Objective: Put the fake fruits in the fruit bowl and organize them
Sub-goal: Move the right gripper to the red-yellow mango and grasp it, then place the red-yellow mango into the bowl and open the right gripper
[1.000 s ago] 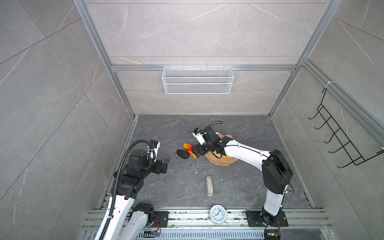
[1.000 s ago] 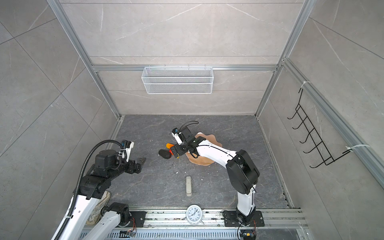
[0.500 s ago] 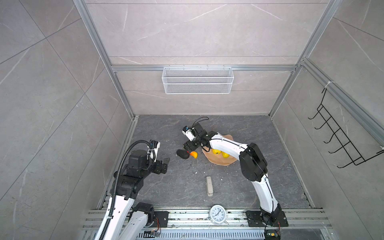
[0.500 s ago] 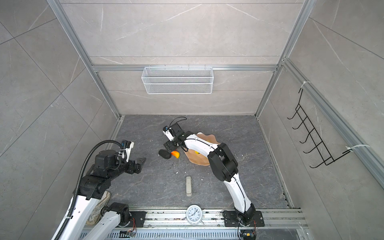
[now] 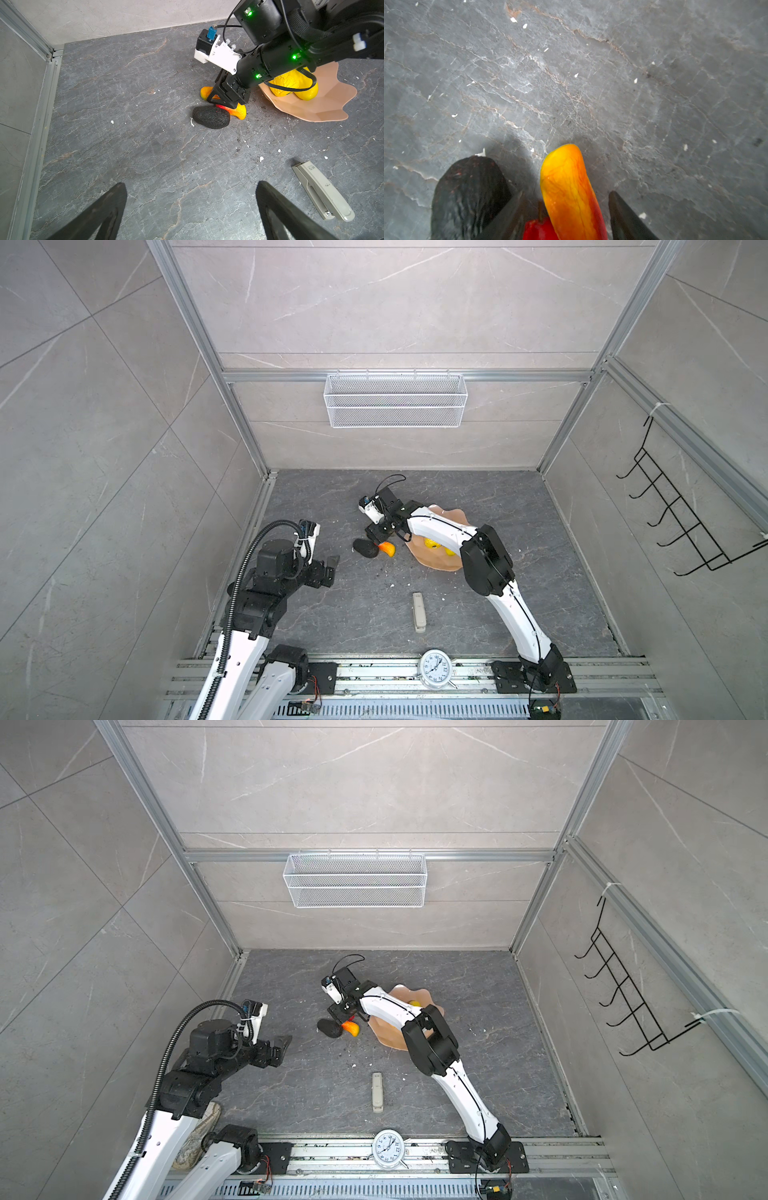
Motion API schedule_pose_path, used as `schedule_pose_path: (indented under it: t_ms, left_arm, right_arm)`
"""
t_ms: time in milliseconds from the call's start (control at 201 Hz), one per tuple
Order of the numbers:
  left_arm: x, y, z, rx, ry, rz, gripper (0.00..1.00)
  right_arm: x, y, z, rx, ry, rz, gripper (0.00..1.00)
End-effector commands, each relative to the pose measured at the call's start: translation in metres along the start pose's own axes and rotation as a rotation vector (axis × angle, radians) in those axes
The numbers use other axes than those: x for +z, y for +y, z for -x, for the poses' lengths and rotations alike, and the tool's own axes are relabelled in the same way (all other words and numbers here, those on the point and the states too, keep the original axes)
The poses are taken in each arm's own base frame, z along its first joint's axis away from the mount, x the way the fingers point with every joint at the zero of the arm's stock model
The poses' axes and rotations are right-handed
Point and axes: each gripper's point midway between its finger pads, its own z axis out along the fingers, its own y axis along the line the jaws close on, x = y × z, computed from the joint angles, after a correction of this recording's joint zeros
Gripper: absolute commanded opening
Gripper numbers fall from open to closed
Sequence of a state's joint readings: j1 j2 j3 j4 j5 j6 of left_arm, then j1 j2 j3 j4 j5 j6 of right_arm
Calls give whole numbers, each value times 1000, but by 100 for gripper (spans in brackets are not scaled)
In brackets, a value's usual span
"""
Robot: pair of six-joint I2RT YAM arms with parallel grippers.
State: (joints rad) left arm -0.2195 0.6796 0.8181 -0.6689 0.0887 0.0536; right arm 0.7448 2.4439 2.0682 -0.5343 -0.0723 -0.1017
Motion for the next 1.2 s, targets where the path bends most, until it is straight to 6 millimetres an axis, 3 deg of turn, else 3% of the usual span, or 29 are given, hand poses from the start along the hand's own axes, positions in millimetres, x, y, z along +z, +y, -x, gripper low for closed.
schedule_pose_path:
  t_ms: [0, 214, 294, 358, 587, 702, 995, 1125, 1200]
  left_arm:
    - [-3, -2, 6, 14, -21, -11, 100]
    - [-4, -1, 5, 13, -21, -7, 100]
    - [-3, -1, 5, 14, -19, -7, 100]
    - [-3, -1, 5, 13, -19, -7, 100]
    - [-3, -1, 5, 13, -18, -4, 100]
    - [-3, -1, 5, 13, -18, -6, 100]
    - [-3, -1, 5, 14, -20, -9, 100]
    - [-3, -1, 5, 13, -18, -10, 100]
    - [-3, -1, 6, 13, -20, -10, 100]
  right_arm:
    - [10, -4, -8, 4, 38, 1, 61]
    - [11, -7, -4, 4, 30, -6, 43]
    - [5, -8, 1, -1, 22, -11, 33]
    - [-5, -9, 8, -5, 5, -17, 32]
    - [-73, -14, 42, -13, -128, -58, 27]
    - [-109, -28, 44, -10, -180, -92, 27]
    - [-157, -119, -20, 178, -198, -122, 28]
    - [-158, -153, -52, 235, -154, -162, 29]
    - [-153, -161, -64, 260, -133, -166, 29]
